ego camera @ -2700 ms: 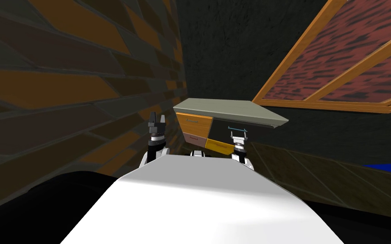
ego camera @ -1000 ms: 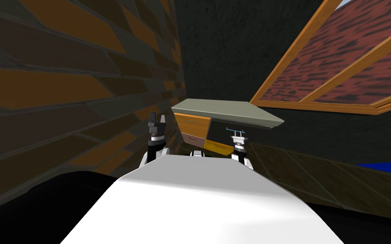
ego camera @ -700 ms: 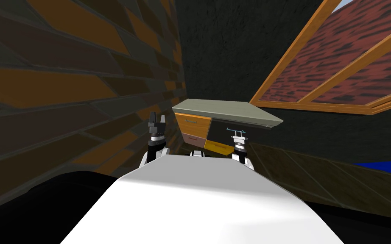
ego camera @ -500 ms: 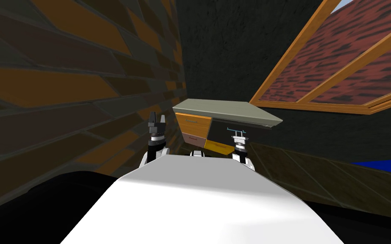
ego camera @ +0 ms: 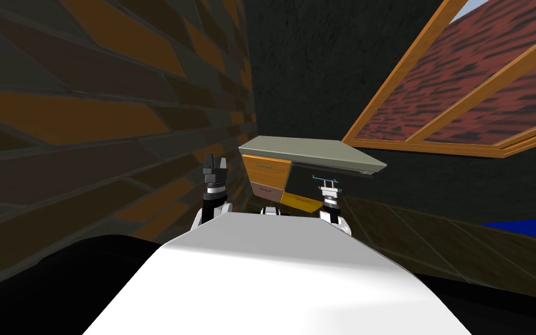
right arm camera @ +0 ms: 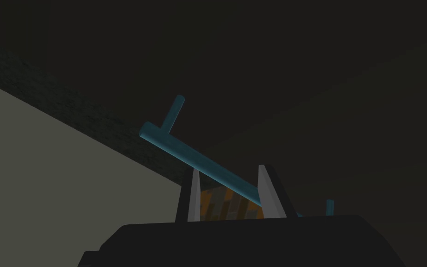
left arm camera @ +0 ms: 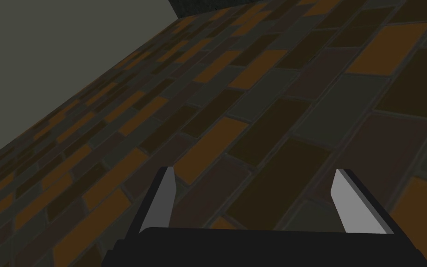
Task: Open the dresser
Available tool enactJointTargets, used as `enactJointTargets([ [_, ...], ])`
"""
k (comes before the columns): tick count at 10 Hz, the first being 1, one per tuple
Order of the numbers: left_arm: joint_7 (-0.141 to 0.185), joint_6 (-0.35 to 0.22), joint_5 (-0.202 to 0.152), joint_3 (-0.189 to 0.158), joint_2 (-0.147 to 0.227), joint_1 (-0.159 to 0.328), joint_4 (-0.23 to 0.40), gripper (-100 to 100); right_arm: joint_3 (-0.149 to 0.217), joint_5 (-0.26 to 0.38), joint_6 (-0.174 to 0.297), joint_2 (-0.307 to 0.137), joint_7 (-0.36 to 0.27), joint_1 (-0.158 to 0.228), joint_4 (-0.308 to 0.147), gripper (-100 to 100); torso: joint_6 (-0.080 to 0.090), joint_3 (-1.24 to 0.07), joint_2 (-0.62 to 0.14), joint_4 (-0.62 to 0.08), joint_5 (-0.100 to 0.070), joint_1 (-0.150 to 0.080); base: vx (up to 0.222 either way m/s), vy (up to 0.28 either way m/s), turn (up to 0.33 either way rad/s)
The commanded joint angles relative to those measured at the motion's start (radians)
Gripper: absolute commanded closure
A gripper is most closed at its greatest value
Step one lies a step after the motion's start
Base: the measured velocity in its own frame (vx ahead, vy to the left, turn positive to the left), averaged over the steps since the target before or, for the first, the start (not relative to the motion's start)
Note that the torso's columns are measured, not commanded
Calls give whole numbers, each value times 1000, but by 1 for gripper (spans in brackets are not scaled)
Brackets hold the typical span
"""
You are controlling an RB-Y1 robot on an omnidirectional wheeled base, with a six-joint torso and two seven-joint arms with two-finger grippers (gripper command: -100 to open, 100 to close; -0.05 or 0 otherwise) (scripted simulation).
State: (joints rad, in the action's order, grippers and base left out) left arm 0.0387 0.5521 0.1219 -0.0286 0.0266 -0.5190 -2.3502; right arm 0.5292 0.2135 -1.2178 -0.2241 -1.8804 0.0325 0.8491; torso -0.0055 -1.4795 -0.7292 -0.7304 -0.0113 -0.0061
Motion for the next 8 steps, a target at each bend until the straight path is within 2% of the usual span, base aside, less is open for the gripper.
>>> enactJointTargets([
  [1,0,0,0,0,0,0,0,0,-4,-9,-4,-8,-1,1,-8,100,0,0,0,0,0,-1,-10,8,-14],
  [5,0,0,0,0,0,0,0,0,133,112,63,98,28,4,114,100,0,4,-9,-5,6,4,-103,-50,172],
  [6,0,0,0,0,0,0,0,0,133,120,63,102,28,4,114,100,1,4,-8,-6,7,5,-99,-7,63],
  [8,0,0,0,0,0,0,0,0,201,185,97,157,44,6,175,100,0,2,-5,-6,7,6,-102,-20,153],
])
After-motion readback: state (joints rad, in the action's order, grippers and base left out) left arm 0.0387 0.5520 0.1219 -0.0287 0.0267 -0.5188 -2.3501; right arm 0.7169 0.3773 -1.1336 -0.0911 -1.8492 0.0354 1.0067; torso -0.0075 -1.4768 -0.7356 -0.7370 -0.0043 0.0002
